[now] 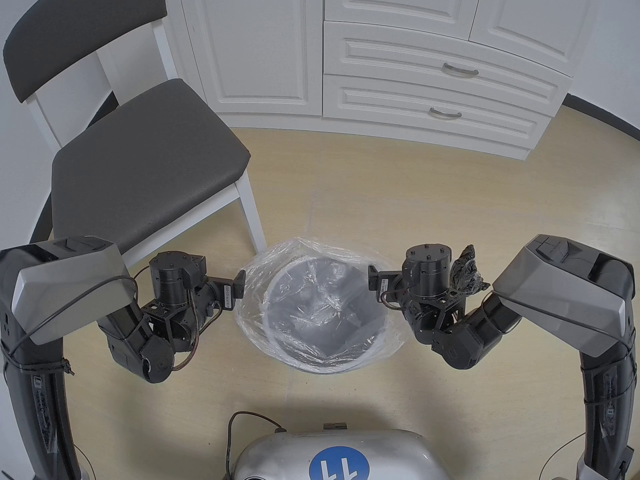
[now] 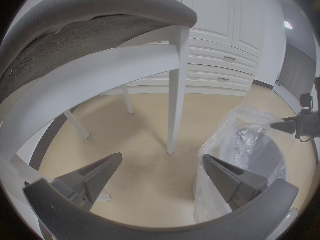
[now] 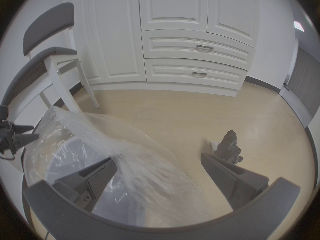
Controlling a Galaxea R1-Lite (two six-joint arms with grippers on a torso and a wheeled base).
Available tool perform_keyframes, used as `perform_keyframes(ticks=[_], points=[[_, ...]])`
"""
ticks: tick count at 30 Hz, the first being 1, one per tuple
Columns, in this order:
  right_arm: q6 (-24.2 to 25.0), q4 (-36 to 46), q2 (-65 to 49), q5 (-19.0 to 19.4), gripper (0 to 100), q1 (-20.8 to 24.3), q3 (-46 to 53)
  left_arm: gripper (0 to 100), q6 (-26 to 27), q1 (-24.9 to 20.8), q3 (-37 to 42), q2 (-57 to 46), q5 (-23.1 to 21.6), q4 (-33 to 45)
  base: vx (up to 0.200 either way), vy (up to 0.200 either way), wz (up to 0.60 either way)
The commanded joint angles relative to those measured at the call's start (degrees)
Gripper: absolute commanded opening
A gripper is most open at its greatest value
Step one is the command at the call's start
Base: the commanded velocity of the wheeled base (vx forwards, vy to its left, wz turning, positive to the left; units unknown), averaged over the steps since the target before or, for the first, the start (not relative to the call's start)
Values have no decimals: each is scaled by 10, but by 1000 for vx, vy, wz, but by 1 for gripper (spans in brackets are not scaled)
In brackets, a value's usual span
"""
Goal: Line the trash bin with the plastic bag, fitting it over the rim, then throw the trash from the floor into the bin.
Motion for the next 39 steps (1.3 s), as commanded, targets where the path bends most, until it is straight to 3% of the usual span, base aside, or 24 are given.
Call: perform_keyframes(ticks=[1, 22, 39], points=[[15, -15, 43, -3, 100, -9, -47, 100, -1, 12, -26, 29, 14, -2, 0, 0, 0], [82, -10, 121, 1, 100, -34, -171, 100, -32, 12, -105, 102, 15, -2, 0, 0, 0], [84, 11, 142, 12, 100, -54, -181, 100, -30, 9, -115, 142, 31, 3, 0, 0, 0]])
